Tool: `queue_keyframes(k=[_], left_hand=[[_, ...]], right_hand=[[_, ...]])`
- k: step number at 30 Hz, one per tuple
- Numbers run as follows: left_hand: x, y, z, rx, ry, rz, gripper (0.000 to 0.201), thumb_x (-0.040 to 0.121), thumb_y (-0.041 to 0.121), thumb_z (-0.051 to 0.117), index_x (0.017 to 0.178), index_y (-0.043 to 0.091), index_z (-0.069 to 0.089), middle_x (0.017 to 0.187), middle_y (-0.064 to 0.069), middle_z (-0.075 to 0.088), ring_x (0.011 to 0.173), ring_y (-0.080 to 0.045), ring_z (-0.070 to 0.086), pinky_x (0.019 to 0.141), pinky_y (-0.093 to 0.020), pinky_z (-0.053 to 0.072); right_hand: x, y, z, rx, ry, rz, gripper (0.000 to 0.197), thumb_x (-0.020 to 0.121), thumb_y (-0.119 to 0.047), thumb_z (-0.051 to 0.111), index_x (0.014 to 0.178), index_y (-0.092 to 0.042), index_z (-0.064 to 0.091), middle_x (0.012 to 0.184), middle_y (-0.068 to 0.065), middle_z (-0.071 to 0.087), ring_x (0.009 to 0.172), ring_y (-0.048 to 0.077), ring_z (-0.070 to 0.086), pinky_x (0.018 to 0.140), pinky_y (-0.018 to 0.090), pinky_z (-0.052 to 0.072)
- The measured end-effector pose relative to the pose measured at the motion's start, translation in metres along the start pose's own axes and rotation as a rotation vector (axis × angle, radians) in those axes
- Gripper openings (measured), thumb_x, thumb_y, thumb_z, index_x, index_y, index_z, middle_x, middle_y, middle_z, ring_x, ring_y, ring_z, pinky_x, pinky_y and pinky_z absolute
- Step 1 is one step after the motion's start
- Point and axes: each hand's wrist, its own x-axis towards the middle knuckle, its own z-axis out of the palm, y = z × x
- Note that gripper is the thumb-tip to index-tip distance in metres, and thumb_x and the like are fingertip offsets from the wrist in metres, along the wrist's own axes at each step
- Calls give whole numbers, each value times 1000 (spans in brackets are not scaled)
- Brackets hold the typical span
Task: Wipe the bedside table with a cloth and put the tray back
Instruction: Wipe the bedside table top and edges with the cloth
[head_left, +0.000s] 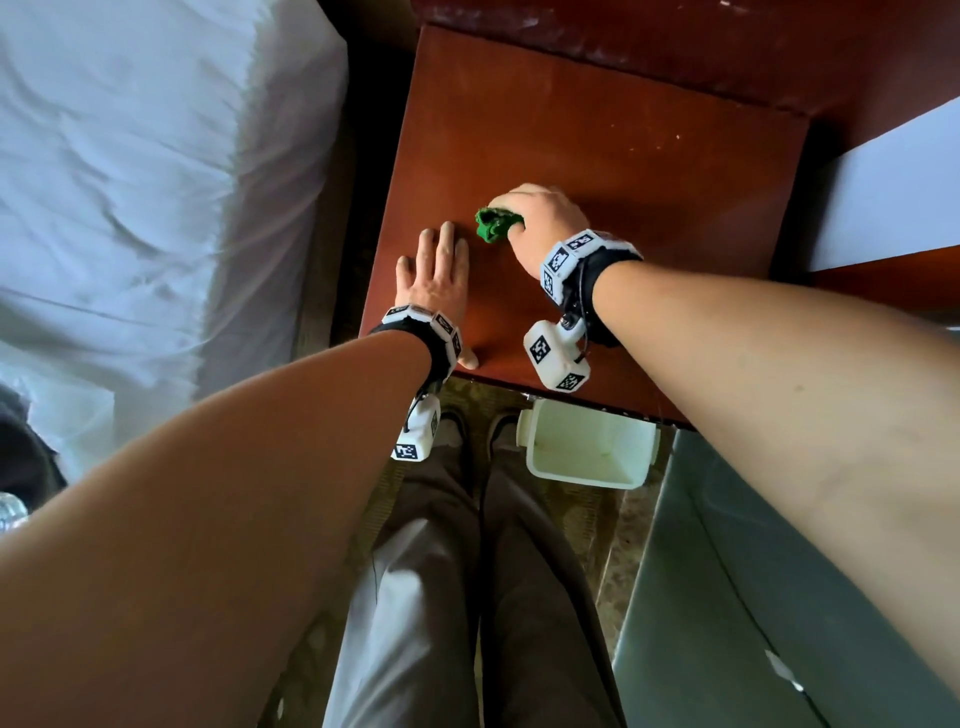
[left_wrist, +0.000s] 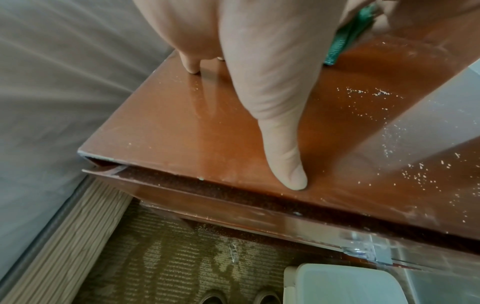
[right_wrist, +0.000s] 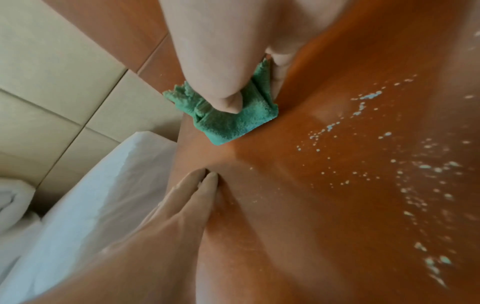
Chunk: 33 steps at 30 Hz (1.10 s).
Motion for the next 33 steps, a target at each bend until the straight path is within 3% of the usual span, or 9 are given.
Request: queue_keyframes(k=[4,8,14,18,21,23,28,31,33], left_hand=[[1,1,-1,4,-14,1,162,37,68,85,152,6,-11,159,-13,-19,147,-36,-10,117,-55,13],[0,1,-2,-5,-11,-3,162,37,66,87,152,7,-11,159,-13,-18,147,-35,-9,118,-55,13],[0,4,-7,8,-24,-16,162,37,66,87,151,7,-11,158,-14,-17,147,-36,-7,117,-54,14],[4,7,-15,-36,3,15,157,36,68,85,152,17,-6,158,-17,-5,146,-38,-1,116,-57,13],[10,13,-20,-10,13,56,158,34,72,84,152,19,-8,159,-13,-6,146,-38,-4,114,-61,13],[14,19,-19,10,2,77,161,32,72,84,152,20,-10,158,-12,-14,146,-38,-7,113,-64,13],[13,27,-16,71,-60,69,163,36,63,89,150,20,-20,155,-14,-29,145,-39,-16,113,-64,11],[13,29,-17,88,-80,62,164,37,61,89,149,19,-22,154,-14,-30,144,-39,-18,113,-64,11],[13,30,-18,101,-79,54,164,37,62,89,149,19,-22,155,-14,-30,145,-39,-17,113,-64,13]], right_hand=[[-14,8,0,-124,-125,-63,52,82,1,44,108,-37,69,119,-15,61,108,19,52,77,32,49],[-43,34,6,-169,-242,14,50,74,-9,43,92,-50,65,114,-17,61,100,20,57,72,28,45],[-76,49,-8,-218,-398,-2,38,79,-13,45,91,-42,68,105,-17,66,100,19,58,76,37,53],[-73,54,-26,-10,-148,230,28,80,-21,51,100,-28,69,88,-2,72,76,26,65,63,30,53],[-61,63,-47,34,65,369,8,83,-17,49,80,-11,54,74,8,59,69,31,55,56,30,35],[-50,73,-55,28,131,423,8,85,-15,47,77,-11,46,80,12,56,75,32,53,60,33,33],[-33,86,-54,-20,157,438,4,86,-8,46,86,-8,50,110,18,58,99,35,57,69,33,35],[-37,81,-47,-44,102,383,14,87,-7,45,95,-7,57,116,11,59,101,33,58,74,32,42],[-46,75,-41,-39,32,313,27,87,-8,47,108,-13,63,125,2,59,106,29,60,87,33,50]])
